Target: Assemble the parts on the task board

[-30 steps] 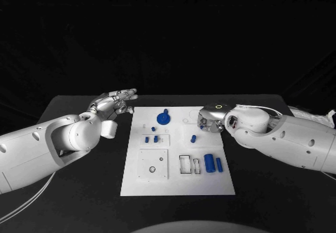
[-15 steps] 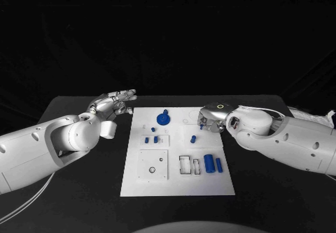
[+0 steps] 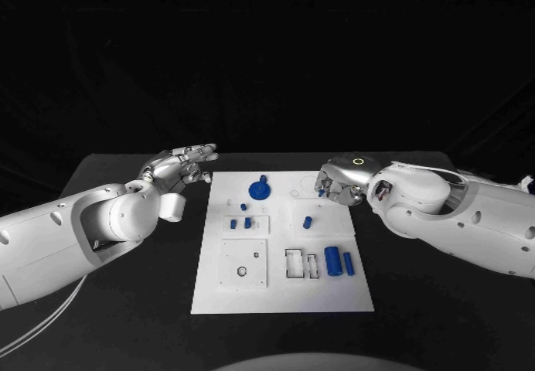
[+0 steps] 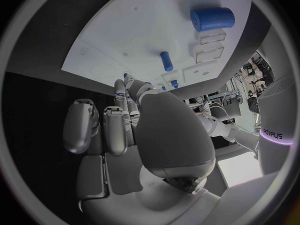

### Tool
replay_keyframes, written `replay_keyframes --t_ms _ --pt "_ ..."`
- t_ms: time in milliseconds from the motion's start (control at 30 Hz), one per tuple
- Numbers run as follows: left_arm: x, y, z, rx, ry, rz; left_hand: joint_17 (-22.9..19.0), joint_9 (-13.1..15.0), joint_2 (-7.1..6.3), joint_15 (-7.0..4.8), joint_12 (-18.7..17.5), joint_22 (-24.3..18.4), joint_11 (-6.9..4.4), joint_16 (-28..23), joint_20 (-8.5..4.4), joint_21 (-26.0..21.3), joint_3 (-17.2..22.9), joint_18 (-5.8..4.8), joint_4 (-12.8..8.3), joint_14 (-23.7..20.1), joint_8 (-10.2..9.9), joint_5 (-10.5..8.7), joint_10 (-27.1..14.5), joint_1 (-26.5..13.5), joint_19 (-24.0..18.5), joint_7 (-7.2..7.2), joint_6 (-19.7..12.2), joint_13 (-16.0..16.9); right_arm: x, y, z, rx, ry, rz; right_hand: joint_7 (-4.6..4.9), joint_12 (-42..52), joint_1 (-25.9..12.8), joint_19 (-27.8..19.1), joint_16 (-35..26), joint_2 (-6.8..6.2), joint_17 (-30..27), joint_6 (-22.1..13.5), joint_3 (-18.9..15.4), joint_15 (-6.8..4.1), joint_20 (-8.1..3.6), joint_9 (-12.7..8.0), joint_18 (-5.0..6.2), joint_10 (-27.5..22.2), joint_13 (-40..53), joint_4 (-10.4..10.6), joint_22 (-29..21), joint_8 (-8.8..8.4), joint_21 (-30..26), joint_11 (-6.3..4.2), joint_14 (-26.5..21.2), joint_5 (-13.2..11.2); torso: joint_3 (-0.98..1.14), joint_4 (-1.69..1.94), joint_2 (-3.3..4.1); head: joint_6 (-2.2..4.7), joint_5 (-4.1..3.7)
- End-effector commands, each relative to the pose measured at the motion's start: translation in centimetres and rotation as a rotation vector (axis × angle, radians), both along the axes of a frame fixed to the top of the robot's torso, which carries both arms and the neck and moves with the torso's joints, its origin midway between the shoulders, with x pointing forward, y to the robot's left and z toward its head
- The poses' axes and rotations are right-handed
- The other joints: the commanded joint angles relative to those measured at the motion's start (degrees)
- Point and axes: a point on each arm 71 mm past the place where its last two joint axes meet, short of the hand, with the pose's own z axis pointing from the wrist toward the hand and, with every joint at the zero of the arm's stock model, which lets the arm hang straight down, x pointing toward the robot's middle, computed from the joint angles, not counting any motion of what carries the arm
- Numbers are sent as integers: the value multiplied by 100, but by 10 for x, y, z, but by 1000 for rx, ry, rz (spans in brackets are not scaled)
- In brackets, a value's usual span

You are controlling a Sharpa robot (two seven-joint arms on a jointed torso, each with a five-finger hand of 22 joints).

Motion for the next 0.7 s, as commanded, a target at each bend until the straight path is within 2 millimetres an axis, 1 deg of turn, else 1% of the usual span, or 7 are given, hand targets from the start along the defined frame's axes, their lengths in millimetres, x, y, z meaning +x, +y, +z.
replay_keyframes --t_ms 33,67,200,333,500,600,700 --pt "0 -1 1 -10 0 -10 -21 -7 -14 -15 23 -11 5 -30 2 -32 4 59 -32 -47 24 3 -64 49 -34 16 -23 5 -7 10 6 39 -9 19 0 18 -59 44 41 5 21 56 30 -5 -12 8 6 34 -7 -9 9 24 35 11 333 37 -1 0 2 6 32" --pt "0 -2 1 -11 0 -11 -21 -7 -14 -15 23 -11 5 -30 2 -32 4 59 -32 -47 24 3 -64 49 -34 16 -23 5 -10 14 7 48 -10 32 0 18 -60 44 41 4 21 56 31 -5 -12 8 6 34 -8 -9 10 24 36 12 333 37 0 0 1 7 45" --pt "0 -4 1 -13 1 -18 -21 -7 -14 -15 23 -11 5 -30 2 -32 4 59 -32 -47 24 3 -64 49 -34 16 -23 5 -23 37 11 78 -5 98 5 18 -62 44 46 1 28 57 38 -3 -11 9 7 38 -8 -14 10 23 36 14 334 38 0 20 -4 -6 119" --pt "0 -6 1 -17 1 -26 -27 -8 -16 -13 26 -13 8 -33 3 -36 2 59 -36 -52 24 2 -72 49 -36 18 -28 4 -37 61 8 95 8 165 11 15 -63 44 47 1 28 56 51 -1 -9 10 8 41 -9 -23 7 20 35 18 334 39 -9 18 -3 -45 225" --pt "-1 -8 1 -20 1 -33 -34 -8 -18 -10 31 -15 11 -35 4 -39 -4 58 -36 -56 24 1 -78 44 -38 22 -31 4 -52 87 -5 108 48 236 17 12 -63 42 44 0 24 54 64 1 -8 10 9 41 -11 -33 2 17 32 22 333 40 -7 12 6 -69 343" --pt "-1 -9 1 -22 1 -37 -34 -8 -18 -10 31 -15 11 -35 4 -39 -4 58 -36 -56 24 1 -78 44 -38 22 -31 4 -58 99 -15 113 76 265 23 8 -65 40 45 -2 24 52 74 3 -6 10 10 40 -12 -42 -3 14 29 26 332 41 -14 10 6 -87 396" --pt "-2 -10 1 -23 1 -41 -34 -8 -18 -10 31 -15 11 -35 4 -39 -4 58 -36 -56 24 1 -78 44 -38 22 -31 4 -62 108 -26 115 103 284 27 6 -66 39 45 -3 24 50 81 5 -5 10 11 38 -13 -47 -8 12 27 29 332 42 -13 10 6 -101 429"
